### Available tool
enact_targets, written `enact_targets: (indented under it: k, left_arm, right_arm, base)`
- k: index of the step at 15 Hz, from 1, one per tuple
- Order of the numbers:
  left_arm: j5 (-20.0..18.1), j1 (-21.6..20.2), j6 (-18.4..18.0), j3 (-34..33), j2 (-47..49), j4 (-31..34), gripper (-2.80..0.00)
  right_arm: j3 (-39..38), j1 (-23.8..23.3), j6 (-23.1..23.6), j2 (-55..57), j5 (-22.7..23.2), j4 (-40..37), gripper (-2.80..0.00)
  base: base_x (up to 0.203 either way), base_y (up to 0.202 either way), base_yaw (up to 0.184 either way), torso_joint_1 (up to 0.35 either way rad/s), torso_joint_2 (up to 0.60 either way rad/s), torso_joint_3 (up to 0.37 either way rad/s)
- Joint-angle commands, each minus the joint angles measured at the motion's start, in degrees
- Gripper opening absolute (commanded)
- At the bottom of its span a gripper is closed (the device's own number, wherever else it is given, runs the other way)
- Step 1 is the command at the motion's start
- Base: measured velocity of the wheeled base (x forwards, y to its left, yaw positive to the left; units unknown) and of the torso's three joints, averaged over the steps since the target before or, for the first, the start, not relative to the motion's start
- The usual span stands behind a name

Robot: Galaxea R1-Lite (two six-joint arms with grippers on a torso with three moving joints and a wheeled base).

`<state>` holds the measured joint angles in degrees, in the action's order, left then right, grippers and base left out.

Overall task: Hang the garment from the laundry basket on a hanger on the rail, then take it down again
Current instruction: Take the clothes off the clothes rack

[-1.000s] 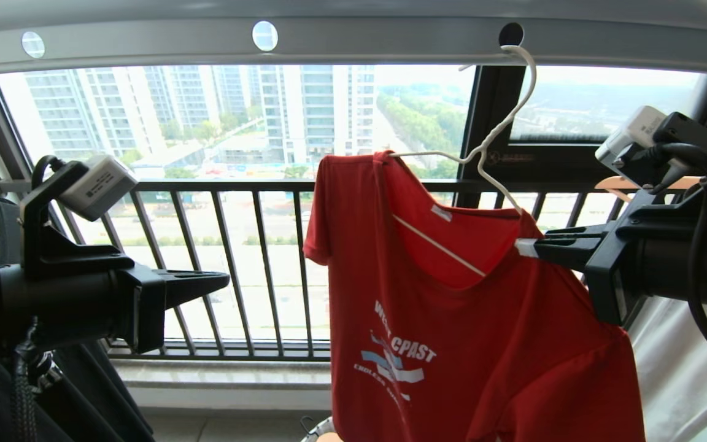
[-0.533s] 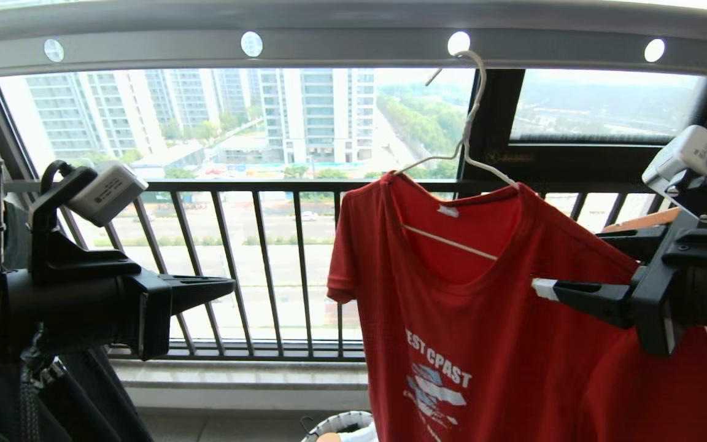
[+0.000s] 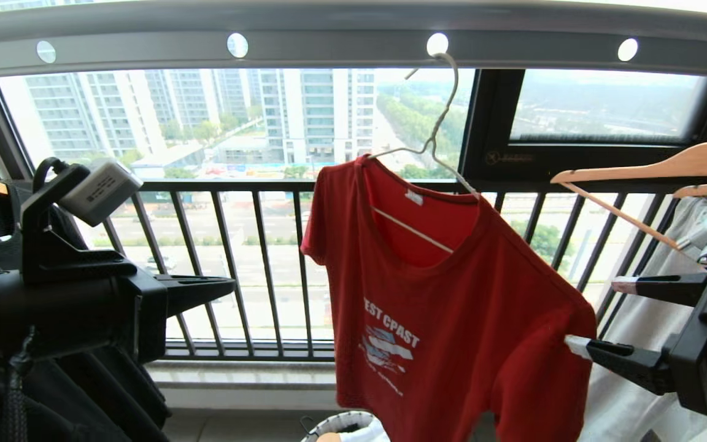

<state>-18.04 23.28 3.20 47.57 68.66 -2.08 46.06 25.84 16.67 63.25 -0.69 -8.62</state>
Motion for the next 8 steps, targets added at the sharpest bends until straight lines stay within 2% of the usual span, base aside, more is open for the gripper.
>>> enact_targets:
  k: [1,2,6,8]
  left_arm:
    - [-0.1,0.0,0.0,0.0,-0.1,0.0,-2.80]
    - [-0.1,0.0,0.0,0.0,-0.5,0.0,-2.80]
    - [-0.2,0.2,0.0,0.0,-0.6,0.0,-2.80]
    - [-0.2,0.3,0.0,-0.1,-0.6,0.0,-2.80]
  right_arm:
    - [-2.4,-0.3,0.0,-1.8,0.6,0.1,0.00]
    - [-3.4,-0.3,-0.1,-1.4,1.4,0.3,0.00]
    - [-4.5,-0.4,-7.1,-0.1,7.0,1.8,0.00]
    - [-5.7,-0.4,-7.1,1.7,7.1,2.3,0.00]
  base:
    - [0.000,0.000,0.000,0.000,0.00,0.000]
    - [0.000,0.000,0.000,0.000,0.00,0.000]
    - [0.000,0.000,0.000,0.000,0.00,0.000]
    - [0.000,0.000,0.000,0.000,0.00,0.000]
